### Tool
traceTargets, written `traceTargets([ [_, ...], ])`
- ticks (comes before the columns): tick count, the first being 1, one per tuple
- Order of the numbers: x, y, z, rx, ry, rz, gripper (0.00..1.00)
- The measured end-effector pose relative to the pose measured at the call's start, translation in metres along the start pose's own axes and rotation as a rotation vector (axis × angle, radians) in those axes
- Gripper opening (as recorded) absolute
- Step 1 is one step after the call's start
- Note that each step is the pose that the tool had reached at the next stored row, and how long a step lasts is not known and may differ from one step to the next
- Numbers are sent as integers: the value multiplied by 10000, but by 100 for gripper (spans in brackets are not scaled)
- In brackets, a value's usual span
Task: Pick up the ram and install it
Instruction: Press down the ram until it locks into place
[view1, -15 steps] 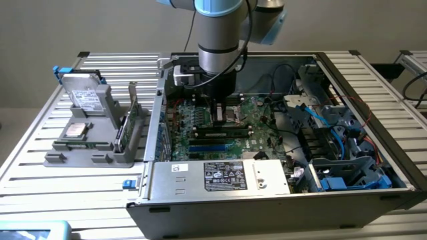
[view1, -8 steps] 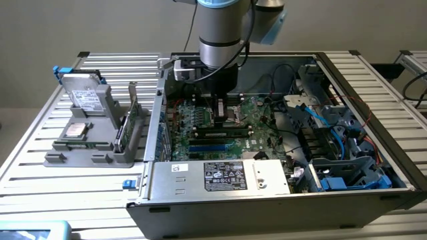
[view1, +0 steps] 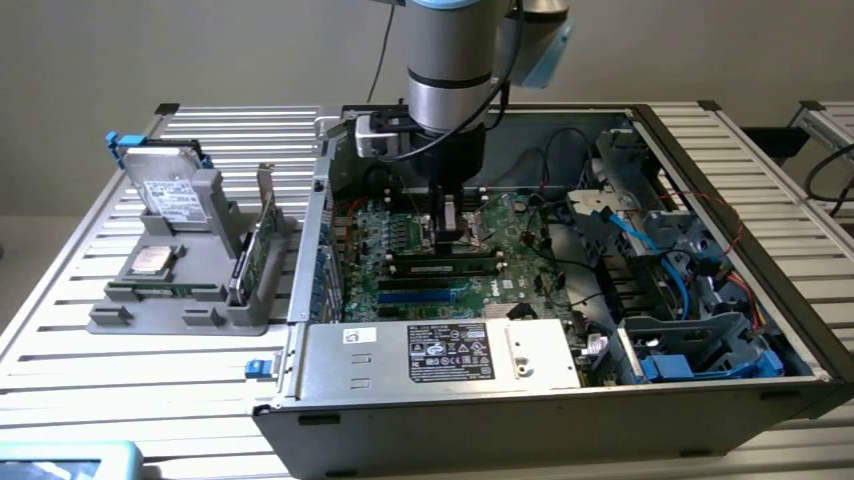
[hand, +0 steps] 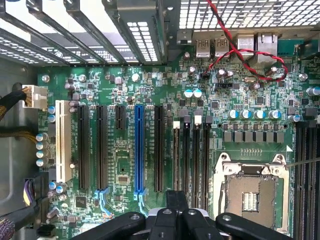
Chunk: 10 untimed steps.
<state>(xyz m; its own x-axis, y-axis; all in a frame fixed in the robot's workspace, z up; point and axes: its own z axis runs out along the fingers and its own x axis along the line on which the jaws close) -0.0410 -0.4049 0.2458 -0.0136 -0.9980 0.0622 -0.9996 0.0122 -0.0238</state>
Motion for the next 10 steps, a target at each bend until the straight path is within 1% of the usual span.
traceTargets([
  [4, 21, -58, -8, -41, -16, -2, 11],
  [8, 36, -93, -9, -111, -43, -6, 11],
  [10, 36, -93, -9, -110, -43, -4, 11],
])
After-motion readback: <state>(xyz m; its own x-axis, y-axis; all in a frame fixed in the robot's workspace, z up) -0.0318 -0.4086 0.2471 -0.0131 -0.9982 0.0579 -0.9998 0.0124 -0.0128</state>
